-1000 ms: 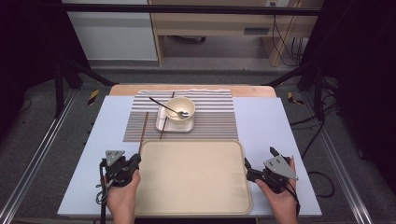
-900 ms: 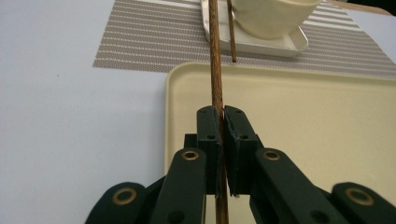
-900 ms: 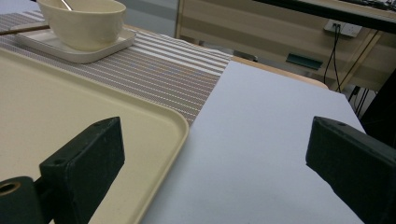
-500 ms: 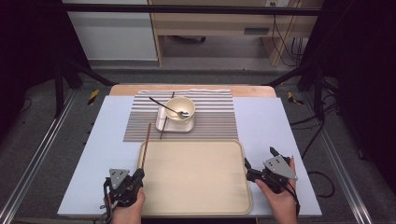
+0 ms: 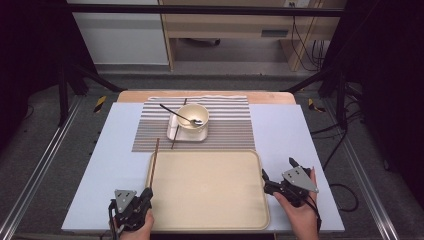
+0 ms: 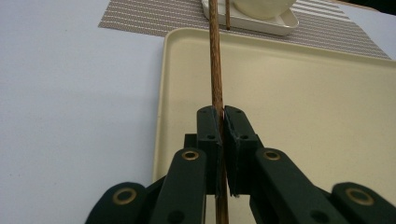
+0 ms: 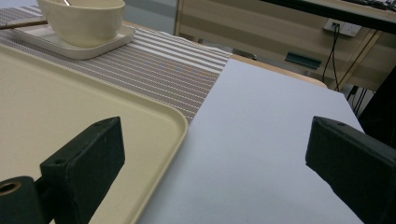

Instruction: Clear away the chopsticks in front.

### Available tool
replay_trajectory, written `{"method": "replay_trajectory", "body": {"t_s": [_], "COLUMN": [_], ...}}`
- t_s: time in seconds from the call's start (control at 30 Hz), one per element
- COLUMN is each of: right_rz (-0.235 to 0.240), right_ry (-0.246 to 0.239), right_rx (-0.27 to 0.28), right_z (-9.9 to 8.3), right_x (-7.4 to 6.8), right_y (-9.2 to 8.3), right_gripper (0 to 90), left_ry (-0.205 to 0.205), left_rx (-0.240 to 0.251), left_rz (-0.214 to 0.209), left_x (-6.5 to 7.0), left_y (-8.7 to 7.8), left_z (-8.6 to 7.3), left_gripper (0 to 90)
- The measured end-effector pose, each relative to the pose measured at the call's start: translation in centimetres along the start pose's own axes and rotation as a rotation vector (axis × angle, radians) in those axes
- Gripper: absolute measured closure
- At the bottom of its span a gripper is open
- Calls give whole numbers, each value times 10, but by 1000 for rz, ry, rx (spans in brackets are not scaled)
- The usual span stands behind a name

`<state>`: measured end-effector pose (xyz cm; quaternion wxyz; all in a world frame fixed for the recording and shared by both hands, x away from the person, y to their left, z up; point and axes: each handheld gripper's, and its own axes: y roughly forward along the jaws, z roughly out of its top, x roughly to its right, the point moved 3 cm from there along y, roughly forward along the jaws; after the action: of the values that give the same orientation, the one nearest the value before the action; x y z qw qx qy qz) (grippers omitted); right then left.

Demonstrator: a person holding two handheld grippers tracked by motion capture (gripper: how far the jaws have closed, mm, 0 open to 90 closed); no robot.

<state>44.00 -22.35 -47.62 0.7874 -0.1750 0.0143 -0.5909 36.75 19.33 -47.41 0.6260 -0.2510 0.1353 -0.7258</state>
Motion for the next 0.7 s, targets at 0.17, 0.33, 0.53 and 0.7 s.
{"method": "replay_trajectory", "body": {"t_s": [0.17,0.33,0.53,0.7], "right_rz": [1,1,2,4], "right_ry": [-1,0,-1,-7], "right_rx": [0,-2,-4,-5], "right_z": [0,0,0,-1], "right_x": [0,0,0,0], "right_y": [0,0,0,1], "right_gripper": [51,51,51,52], "left_ry": [0,-7,-10,-17], "left_rx": [-1,-1,-5,-13], "left_rz": [-3,-8,-10,-5], "left_x": [1,2,1,-1], "left_y": [-1,-3,-2,-2], "left_z": [-2,-4,-7,-11], "left_gripper": [856,856,856,856]}}
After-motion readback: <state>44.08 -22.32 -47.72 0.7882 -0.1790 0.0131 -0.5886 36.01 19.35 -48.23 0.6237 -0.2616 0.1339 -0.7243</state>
